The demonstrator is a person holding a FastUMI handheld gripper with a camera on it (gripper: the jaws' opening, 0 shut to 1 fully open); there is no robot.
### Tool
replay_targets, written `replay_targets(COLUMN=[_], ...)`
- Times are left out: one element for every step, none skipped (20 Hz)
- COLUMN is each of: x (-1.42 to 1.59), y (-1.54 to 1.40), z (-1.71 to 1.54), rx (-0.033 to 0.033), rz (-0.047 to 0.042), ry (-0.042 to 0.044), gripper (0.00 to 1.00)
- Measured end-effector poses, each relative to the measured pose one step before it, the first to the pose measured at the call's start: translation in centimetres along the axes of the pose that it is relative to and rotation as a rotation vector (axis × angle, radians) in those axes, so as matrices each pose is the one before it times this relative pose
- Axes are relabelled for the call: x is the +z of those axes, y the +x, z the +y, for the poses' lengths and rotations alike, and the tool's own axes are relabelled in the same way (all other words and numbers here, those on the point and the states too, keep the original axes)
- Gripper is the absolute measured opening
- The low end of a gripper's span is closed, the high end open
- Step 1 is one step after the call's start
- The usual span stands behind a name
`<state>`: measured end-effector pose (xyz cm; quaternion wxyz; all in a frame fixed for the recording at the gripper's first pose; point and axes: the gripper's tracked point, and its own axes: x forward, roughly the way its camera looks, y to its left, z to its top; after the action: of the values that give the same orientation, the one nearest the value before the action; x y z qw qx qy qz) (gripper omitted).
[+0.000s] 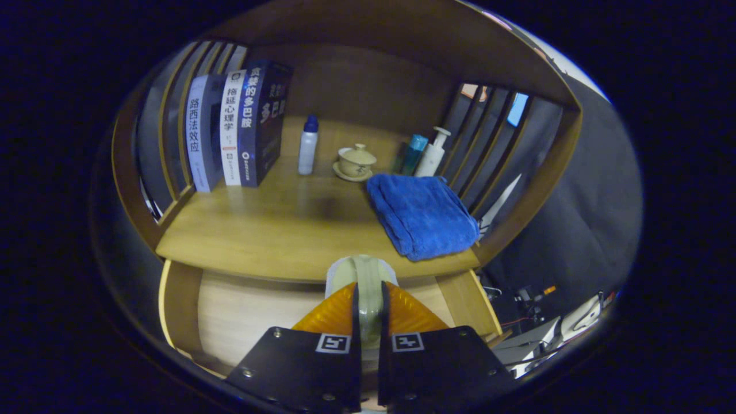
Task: Pull open the drawer, take out the items inside it, and place them on the countertop above the cabinet.
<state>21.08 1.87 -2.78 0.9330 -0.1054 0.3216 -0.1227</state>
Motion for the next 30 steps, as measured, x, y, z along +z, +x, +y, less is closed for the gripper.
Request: replay_targets(x=[0.374, 0.282, 0.026, -0.148, 0.738, 0.526, 0.499, 0.549, 0.243, 0.490, 0.359, 0.494, 0.341, 0.443, 0.242, 0.356, 0.160, 0.194, 0.097, 0.132, -0.030, -0.245, -0.337, -0.027, 0.064, 0.263, 0.454, 0.708, 0.676, 0.906], y=[0.808, 0.974, 1.143, 0.885, 0.697, 0.811, 0.580, 0.868, 0.777, 0.779, 0.748, 0.677, 0.567, 0.509, 0.750, 0.546, 0.255, 0.140, 0.167, -0.077, -0.007, -0.051, -0.397, -0.108, -0.251, -0.454, -0.508, -0.670, -0.707, -0.891], z=[0.889, 0.902, 0.549, 0.243, -0.145, 0.060, 0.182, 0.070, 0.179, -0.015, -0.073, 0.028, -0.029, 0.014, 0.053, 0.107, 0.065, 0.052, -0.114, -0.090, 0.005, -0.110, -0.217, 0.075, 0.018, 0.184, 0.391, 0.376, 0.168, 0.271], rx=[0.03489, 0.03288, 0.02940, 0.01443, 0.00420, 0.01243, 0.01037, 0.00663, 0.01125, 0.00447, 0.00205, 0.00060, 0.00521, 0.00612, 0.00876, 0.01043, 0.01330, 0.01148, 0.01044, 0.00688, 0.00516, -0.00572, -0.00236, -0.00025, 0.00066, 0.00745, 0.01588, 0.01341, 0.00796, 0.01274], rz=[-0.01072, -0.00681, -0.00162, 0.01325, -0.02161, -0.01111, -0.00481, -0.00831, -0.00731, -0.00758, -0.00294, -0.00532, -0.00140, -0.00504, -0.00454, -0.00600, -0.00508, -0.00538, -0.00460, -0.00843, -0.00545, 0.00512, 0.00171, -0.00694, -0.01177, -0.01606, -0.02366, -0.03099, -0.02839, -0.03754], ry=[0.01911, 0.02249, 0.01363, 0.00283, 0.00376, 0.01319, 0.01060, 0.01485, 0.00725, 0.00344, 0.00086, 0.00509, 0.00666, 0.00991, 0.01192, 0.01517, 0.01089, 0.00292, -0.00170, -0.00443, -0.00018, -0.00122, -0.00441, -0.00956, -0.01605, -0.01225, -0.00022, 0.00741, 0.00758, 0.00846], gripper=[0.12, 0.12, 0.12, 0.12, 0.12, 0.12, 0.12, 0.12, 0.12, 0.12, 0.12, 0.12, 0.12, 0.12, 0.12, 0.12, 0.12, 0.12, 0.12, 0.12, 0.12, 0.16, 0.20, 0.33, 0.45, 0.58, 0.63, 0.69, 0.75, 0.81])
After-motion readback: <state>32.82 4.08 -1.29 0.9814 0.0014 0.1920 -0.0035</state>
